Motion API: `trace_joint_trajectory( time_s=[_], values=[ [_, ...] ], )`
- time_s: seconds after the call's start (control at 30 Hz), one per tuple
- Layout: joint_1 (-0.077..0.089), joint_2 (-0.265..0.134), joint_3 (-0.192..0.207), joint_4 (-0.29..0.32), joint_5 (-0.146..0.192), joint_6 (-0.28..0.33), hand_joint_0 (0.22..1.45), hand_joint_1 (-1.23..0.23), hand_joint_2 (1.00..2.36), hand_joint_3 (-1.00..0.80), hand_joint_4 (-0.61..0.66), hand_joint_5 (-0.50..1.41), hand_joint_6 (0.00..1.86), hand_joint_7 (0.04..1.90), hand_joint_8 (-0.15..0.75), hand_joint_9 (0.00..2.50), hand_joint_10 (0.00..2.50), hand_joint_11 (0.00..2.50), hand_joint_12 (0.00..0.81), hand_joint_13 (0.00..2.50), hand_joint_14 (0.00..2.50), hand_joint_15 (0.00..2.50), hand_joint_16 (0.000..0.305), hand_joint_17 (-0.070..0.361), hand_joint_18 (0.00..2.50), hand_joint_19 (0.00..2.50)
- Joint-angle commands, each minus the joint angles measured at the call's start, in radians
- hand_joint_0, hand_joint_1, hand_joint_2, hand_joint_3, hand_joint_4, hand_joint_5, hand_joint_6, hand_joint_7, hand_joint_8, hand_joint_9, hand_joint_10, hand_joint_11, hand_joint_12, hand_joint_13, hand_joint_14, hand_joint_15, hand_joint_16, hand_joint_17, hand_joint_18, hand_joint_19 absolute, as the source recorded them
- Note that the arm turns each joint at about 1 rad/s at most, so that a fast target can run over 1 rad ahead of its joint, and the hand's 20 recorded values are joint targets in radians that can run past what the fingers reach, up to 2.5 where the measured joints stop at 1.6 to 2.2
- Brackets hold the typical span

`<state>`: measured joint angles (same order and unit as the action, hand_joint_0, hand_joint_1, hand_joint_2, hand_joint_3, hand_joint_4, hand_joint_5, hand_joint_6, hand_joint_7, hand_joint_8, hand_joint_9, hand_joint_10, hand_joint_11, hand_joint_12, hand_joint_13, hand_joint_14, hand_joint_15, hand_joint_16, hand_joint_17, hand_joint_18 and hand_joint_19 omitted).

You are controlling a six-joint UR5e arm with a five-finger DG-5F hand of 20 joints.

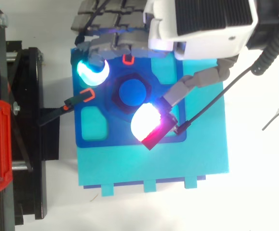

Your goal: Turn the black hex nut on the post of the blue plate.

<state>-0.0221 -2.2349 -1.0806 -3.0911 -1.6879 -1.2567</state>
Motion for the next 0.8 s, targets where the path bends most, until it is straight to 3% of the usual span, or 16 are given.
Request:
trace_joint_trajectory(
  time_s=[0.0, 0.37, 0.77],
  values=[
    [0.021, 0.000, -0.004, 0.002, 0.031, 0.000, 0.36, -0.49, 1.00, -0.50, 0.21, -0.21, 0.50, 0.88, 0.283, 0.32, 0.00, 0.03, 0.411, 0.23, 0.00, 0.02, 0.067, 0.152, 0.00, 0.00],
    [0.065, 0.000, -0.004, -0.009, 0.083, 0.002, 0.38, -0.34, 1.00, -0.50, 0.22, -0.20, 0.50, 0.90, 0.277, 0.32, 0.00, 0.03, 0.402, 0.22, 0.00, 0.02, 0.065, 0.147, 0.00, 0.00],
    [0.076, 0.000, -0.004, -0.037, 0.086, 0.002, 0.40, -0.27, 1.00, -0.50, 0.23, -0.20, 0.50, 0.92, 0.271, 0.31, 0.00, 0.02, 0.392, 0.21, 0.00, 0.02, 0.064, 0.144, 0.00, 0.01]
  ],
)
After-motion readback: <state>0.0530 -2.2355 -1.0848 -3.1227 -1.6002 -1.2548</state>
